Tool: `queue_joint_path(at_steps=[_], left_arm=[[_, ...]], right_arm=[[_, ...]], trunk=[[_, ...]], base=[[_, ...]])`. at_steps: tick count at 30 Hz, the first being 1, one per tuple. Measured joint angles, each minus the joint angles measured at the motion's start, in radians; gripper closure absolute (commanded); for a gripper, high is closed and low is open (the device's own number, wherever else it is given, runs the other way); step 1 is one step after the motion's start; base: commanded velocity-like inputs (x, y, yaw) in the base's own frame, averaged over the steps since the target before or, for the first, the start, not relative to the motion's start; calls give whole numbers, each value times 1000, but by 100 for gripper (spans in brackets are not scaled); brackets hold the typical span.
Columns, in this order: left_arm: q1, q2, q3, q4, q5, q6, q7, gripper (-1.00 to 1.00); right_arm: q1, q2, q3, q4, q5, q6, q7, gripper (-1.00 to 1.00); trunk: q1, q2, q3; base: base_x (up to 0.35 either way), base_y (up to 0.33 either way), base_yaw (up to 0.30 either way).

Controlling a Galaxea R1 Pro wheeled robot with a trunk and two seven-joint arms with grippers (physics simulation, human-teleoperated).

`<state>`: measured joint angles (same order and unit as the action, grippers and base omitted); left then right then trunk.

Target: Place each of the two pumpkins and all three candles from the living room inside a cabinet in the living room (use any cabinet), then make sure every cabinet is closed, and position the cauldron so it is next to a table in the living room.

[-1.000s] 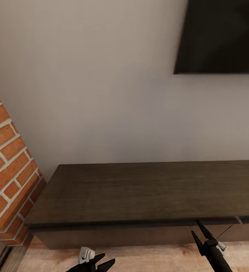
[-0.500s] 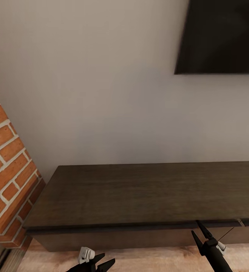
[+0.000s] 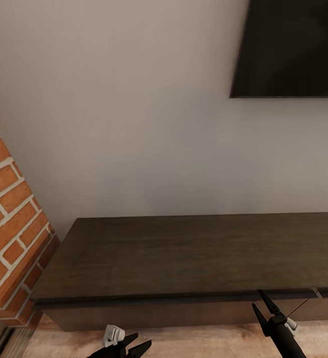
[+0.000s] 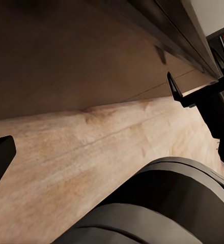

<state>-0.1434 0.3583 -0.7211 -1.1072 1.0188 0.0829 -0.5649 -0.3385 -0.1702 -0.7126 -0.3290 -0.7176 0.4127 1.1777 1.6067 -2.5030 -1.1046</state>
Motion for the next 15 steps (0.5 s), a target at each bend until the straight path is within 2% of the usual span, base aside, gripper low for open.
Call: queue_joint_path(at_steps=[9, 10, 15], left_arm=[[0, 0, 0, 0, 0, -2, 2, -100], [0, 0, 0, 0, 0, -2, 2, -100], [0, 0, 0, 0, 0, -2, 2, -100]], right_arm=[[0, 0, 0, 0, 0, 0, 0, -100], [0, 0, 0, 0, 0, 0, 0, 100], [0, 0, 1, -1, -4, 3, 3, 100]], trunk=[[0, 0, 0], [0, 0, 0], [0, 0, 0]], base=[[0, 0, 0], [0, 0, 0], [0, 0, 0]])
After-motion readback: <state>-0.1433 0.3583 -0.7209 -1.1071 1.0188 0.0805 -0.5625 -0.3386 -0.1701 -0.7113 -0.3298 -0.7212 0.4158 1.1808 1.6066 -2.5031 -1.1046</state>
